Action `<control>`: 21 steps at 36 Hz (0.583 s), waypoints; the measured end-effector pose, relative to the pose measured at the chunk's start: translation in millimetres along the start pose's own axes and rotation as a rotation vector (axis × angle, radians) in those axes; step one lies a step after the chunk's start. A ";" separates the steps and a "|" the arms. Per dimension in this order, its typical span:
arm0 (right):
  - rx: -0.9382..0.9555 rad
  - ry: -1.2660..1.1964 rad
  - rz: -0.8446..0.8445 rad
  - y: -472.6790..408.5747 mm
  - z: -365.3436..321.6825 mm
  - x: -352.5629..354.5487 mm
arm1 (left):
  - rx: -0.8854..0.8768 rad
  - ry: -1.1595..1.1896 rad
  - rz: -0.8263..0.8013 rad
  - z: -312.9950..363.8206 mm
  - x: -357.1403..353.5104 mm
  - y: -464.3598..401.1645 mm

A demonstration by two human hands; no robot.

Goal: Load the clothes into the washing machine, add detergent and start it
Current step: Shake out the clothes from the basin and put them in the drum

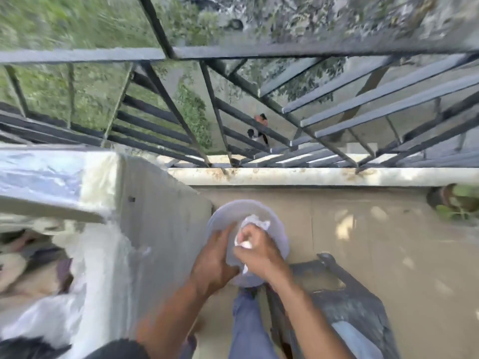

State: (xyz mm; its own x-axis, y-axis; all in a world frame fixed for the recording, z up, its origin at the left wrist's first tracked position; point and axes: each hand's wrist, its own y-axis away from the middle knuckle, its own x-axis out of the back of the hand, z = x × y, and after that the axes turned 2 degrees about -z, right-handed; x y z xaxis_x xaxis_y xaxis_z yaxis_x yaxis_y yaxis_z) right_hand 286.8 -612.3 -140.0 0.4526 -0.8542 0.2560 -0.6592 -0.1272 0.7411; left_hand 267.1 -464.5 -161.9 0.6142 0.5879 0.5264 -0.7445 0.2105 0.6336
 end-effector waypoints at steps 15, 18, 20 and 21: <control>0.396 0.630 0.179 155.6 -119.8 100.6 | -0.220 -0.008 0.285 84.5 117.9 96.0; 0.370 0.712 0.314 167.6 -122.4 102.3 | -0.298 0.033 0.375 93.6 134.9 115.1; 0.381 0.719 0.381 177.9 -124.1 101.6 | -0.358 0.054 0.410 100.9 144.0 129.9; 0.393 0.720 0.417 184.1 -126.2 101.0 | -0.390 0.051 0.418 105.9 149.0 138.5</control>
State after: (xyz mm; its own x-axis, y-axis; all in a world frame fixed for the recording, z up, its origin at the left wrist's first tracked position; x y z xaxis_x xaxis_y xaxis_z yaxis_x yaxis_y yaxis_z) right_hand 286.9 -658.4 100.6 0.3106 -0.3660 0.8772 -0.9499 -0.1541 0.2721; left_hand 283.2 -430.4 64.3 0.2409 0.7180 0.6530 -0.9687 0.2194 0.1161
